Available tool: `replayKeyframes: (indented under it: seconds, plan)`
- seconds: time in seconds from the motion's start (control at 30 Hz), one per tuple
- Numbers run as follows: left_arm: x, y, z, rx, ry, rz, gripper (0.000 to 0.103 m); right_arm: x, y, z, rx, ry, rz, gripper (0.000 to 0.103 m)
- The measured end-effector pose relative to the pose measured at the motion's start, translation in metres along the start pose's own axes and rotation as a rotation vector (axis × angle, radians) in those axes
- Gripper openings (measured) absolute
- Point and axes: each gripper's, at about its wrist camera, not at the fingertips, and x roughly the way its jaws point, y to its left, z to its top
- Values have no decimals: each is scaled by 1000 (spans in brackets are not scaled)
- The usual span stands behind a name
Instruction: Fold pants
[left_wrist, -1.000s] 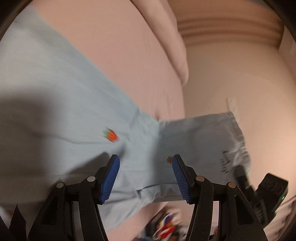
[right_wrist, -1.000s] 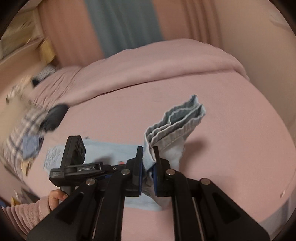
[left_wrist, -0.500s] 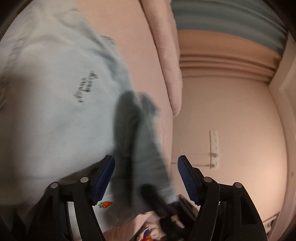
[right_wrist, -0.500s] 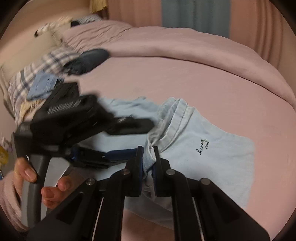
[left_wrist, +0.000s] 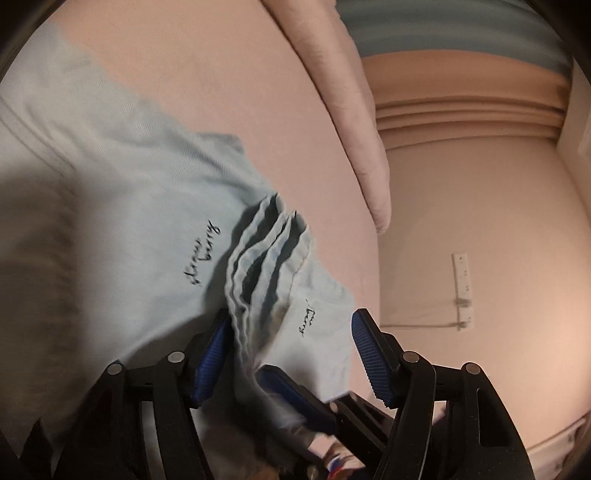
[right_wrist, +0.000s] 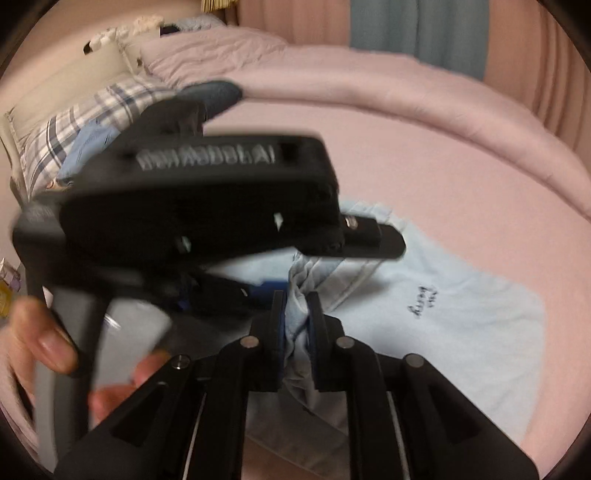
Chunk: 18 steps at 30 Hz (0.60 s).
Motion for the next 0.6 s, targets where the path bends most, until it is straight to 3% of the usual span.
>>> replayKeyframes:
  seconds: [0.03, 0.1, 0.17, 0.23, 0.3, 0.33, 0.37, 0.43, 0.47, 0.57, 0.6]
  plan:
    - [-9, -7, -1, 50, -15, 58, 67, 3, -2, -2, 31, 19, 29, 33]
    - [-20, -19, -3, 131, -35, 135, 67, -8, -11, -6, 110, -7, 131, 43]
    - [-37, -32, -11, 234, -72, 216, 67, -38, -25, -10, 171, -87, 234, 44]
    - [-40, -50, -18, 307, -90, 227, 67, -66, -39, -13, 206, -154, 275, 44]
    - [-37, -62, -30, 357, -79, 192, 67, -90, -55, -18, 216, -188, 216, 44]
    - [-30, -72, -37, 385, -55, 159, 67, -97, -63, -21, 207, -180, 138, 42]
    - [-18, -79, -38, 397, -42, 145, 67, -100, -67, -23, 197, -167, 66, 38]
    - [13, -87, -50, 420, 10, 143, 67, -100, -79, -33, 180, -118, -89, 19]
    - [28, -88, -54, 421, 36, 152, 67, -97, -85, -38, 191, -89, -145, 18]
    - [65, -80, -66, 435, 84, 230, 65, -82, -93, -53, 230, -40, -203, 16]
    - [73, -76, -70, 488, 45, 333, 63, -77, -94, -56, 237, -24, -207, 16]
